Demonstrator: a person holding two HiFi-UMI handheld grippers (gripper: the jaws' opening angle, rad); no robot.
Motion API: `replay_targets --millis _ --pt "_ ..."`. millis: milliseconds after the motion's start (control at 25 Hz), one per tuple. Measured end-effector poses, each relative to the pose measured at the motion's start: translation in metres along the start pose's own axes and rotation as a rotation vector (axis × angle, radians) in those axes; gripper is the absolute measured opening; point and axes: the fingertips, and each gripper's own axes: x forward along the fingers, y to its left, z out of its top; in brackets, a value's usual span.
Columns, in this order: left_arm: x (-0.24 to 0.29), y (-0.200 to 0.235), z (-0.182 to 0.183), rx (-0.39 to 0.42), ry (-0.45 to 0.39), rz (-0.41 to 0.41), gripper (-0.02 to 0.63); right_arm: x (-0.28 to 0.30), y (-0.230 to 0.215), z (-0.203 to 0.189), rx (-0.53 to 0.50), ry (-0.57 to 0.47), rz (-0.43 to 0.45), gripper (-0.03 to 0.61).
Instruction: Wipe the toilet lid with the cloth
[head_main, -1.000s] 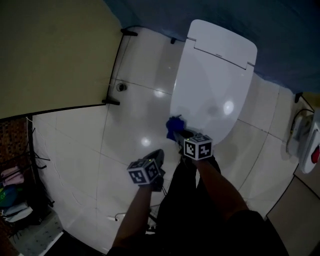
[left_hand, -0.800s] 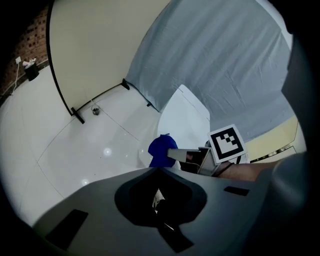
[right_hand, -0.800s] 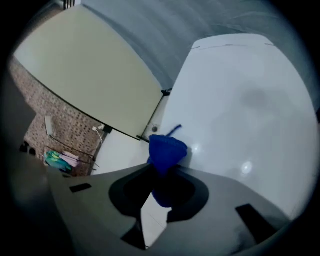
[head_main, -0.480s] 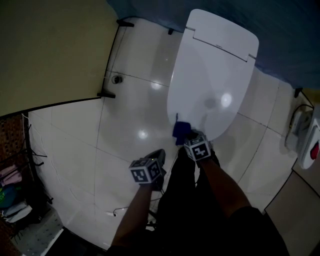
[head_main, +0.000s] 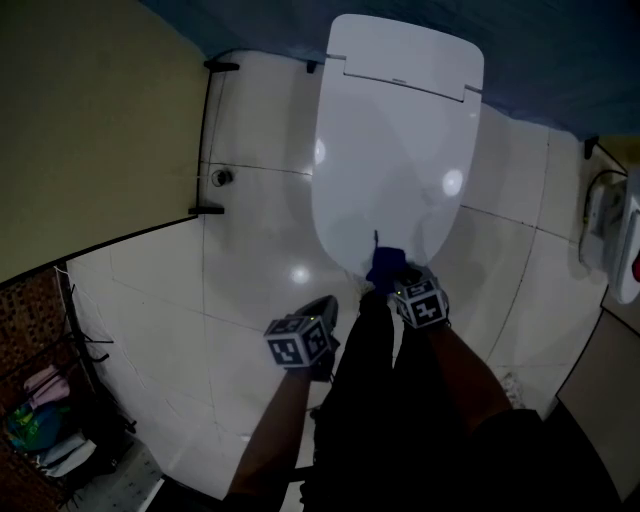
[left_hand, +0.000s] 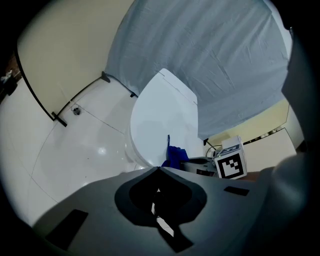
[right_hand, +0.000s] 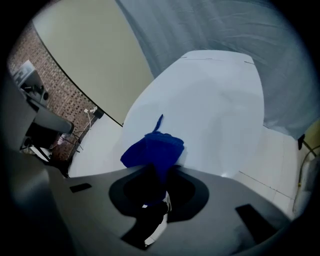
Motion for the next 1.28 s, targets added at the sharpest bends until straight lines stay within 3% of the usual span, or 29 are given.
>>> replay_targets --millis 360,480,600,760,880,1160,1280 --pt "0.012 -0.011 -0.014 0.052 0.066 -0.014 -0.008 -0.023 -0.054 -0.027 0.081 0.016 -0.123 0.063" --pt "0.010 -0.015 -0.010 0.072 0.041 0.002 -0.008 -0.037 -0.070 -0.017 0.110 0.000 -0.130 0.063" --pt "0.000 -0.017 -0.014 0.055 0.006 0.018 -0.008 -0.037 -0.090 -0.038 0.143 0.039 -0.152 0.063" --pt "-0.017 -0.013 -0.022 0.019 -0.061 0.057 -0.008 -0.051 -0.095 -0.038 0.182 0.002 -0.116 0.063" --pt "-0.030 -0.023 -0.030 -0.054 -0.166 0.090 -0.008 -0.087 -0.110 -0.033 0.160 -0.078 -0.089 0.063" --pt "-0.100 -0.119 -0.026 -0.195 -0.636 0.122 -0.008 -0.248 -0.169 -0.008 0.153 -0.448 0.018 0.063" --pt "-0.141 -0.167 -0.024 -0.186 -0.777 0.116 -0.008 -0.316 -0.177 0.013 0.099 -0.585 0.052 0.063"
